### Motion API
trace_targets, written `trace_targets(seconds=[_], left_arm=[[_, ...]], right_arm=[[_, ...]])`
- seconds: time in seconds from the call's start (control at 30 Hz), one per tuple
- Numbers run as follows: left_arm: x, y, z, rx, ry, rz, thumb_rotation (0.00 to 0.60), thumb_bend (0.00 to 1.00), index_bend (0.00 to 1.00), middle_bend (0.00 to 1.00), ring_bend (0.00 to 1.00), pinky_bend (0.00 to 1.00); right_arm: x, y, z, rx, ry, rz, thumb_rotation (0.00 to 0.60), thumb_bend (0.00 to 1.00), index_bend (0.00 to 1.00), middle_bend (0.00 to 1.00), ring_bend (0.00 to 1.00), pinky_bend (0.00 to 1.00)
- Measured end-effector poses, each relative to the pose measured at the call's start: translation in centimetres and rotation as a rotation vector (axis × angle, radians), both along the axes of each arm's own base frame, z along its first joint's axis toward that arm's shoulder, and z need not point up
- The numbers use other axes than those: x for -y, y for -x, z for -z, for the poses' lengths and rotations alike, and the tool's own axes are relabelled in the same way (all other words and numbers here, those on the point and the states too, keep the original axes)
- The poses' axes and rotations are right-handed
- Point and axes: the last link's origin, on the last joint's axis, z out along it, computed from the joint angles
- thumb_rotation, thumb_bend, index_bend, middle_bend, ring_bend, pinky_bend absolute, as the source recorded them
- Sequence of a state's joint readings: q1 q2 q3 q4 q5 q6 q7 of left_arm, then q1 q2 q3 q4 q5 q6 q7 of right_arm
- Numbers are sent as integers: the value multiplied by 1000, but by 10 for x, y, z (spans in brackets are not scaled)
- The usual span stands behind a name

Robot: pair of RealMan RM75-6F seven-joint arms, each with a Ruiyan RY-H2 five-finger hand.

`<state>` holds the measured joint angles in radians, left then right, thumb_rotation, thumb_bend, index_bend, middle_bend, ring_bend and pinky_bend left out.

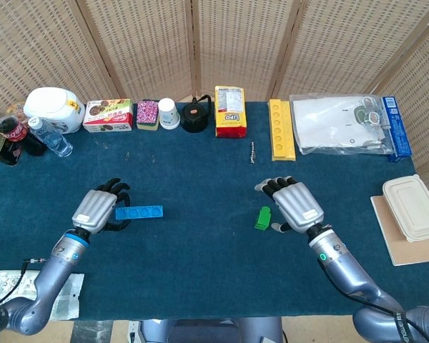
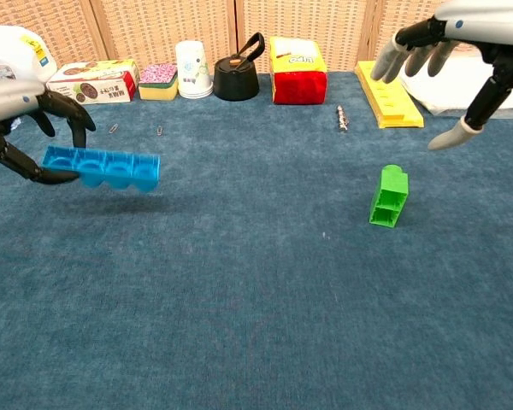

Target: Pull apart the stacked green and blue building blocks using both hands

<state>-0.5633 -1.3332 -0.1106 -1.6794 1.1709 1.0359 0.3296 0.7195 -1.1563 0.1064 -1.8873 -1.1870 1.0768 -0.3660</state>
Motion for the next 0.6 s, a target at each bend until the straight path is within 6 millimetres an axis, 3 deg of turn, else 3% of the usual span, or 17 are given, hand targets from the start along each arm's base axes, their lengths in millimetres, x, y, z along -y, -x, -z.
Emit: trace_targets(seconds=[0.13, 0.2, 0.37, 0.6], left_arm=[[-2, -1, 10, -32, 28, -18, 527, 170, 315, 187, 47, 220], [-2, -3, 12, -47, 36, -23, 520, 164, 284, 185, 43, 217], [-3, -7, 9, -35, 21, -23, 525, 164, 274, 181, 44, 217], [5, -3, -19, 18, -59, -27, 526, 165, 274, 181, 44, 217]], right_arm=[[1, 4, -4, 38, 16, 12, 600, 4, 249, 243, 239, 242], [2, 6, -6, 51, 22, 16, 600, 4, 255, 243, 239, 242], [3, 11, -10, 71, 35, 22, 600, 6, 270, 238, 219, 233], [4, 22, -14, 111, 52, 38, 600, 6, 304, 239, 215, 227]])
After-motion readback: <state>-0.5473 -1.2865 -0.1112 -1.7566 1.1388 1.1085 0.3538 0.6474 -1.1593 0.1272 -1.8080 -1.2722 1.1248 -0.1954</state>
